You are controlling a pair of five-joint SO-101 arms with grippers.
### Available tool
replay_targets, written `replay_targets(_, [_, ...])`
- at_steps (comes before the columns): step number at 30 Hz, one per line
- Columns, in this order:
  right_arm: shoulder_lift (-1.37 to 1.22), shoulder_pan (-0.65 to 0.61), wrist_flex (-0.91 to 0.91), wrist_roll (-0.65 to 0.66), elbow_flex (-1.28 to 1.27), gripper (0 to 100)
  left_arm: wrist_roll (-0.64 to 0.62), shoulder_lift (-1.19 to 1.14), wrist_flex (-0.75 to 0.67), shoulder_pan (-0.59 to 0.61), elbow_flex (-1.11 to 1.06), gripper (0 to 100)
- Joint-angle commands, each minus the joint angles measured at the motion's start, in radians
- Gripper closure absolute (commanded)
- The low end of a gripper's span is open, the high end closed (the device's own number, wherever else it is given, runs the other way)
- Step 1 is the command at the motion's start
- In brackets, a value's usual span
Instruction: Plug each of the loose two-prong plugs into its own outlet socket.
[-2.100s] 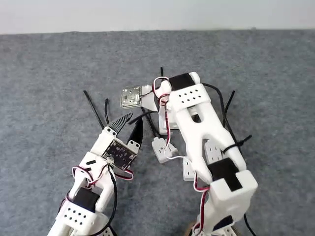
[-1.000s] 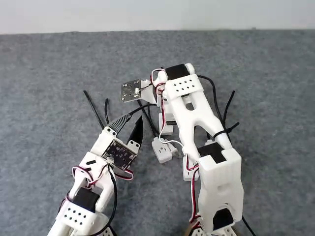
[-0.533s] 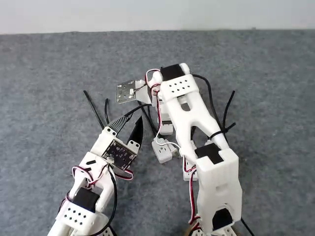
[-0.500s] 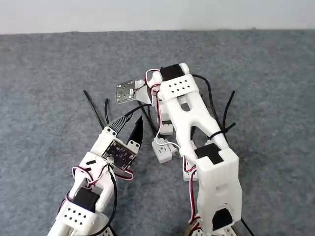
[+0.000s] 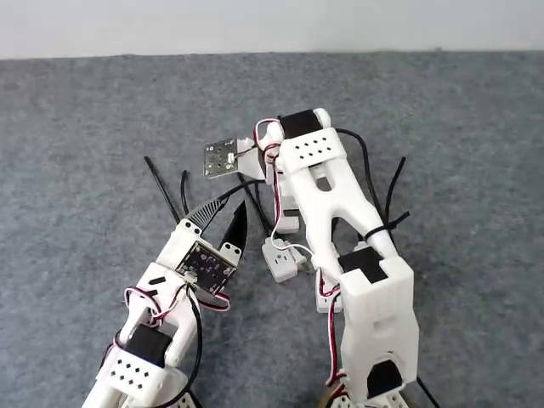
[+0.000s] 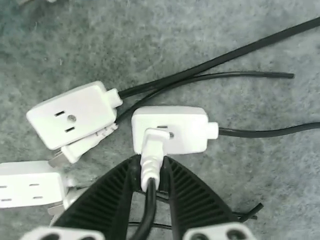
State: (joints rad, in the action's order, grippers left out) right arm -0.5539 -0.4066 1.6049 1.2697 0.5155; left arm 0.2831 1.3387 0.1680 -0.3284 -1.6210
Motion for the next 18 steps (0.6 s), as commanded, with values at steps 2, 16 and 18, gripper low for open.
replay_targets(2, [0.004,0.015,0.021,0.012,0.054,99.0,-0.012,-0.003,0.002,0.000,0.035,91])
replay_targets(16, [-0.079,0.010,-0.033,0.014,0.060,99.0,-0.012,-0.003,0.002,0.000,0.035,91])
replay_targets(18, [-0.084,0.012,-0.045,0.014,0.061,99.0,-0.012,-0.003,0.002,0.000,0.035,91])
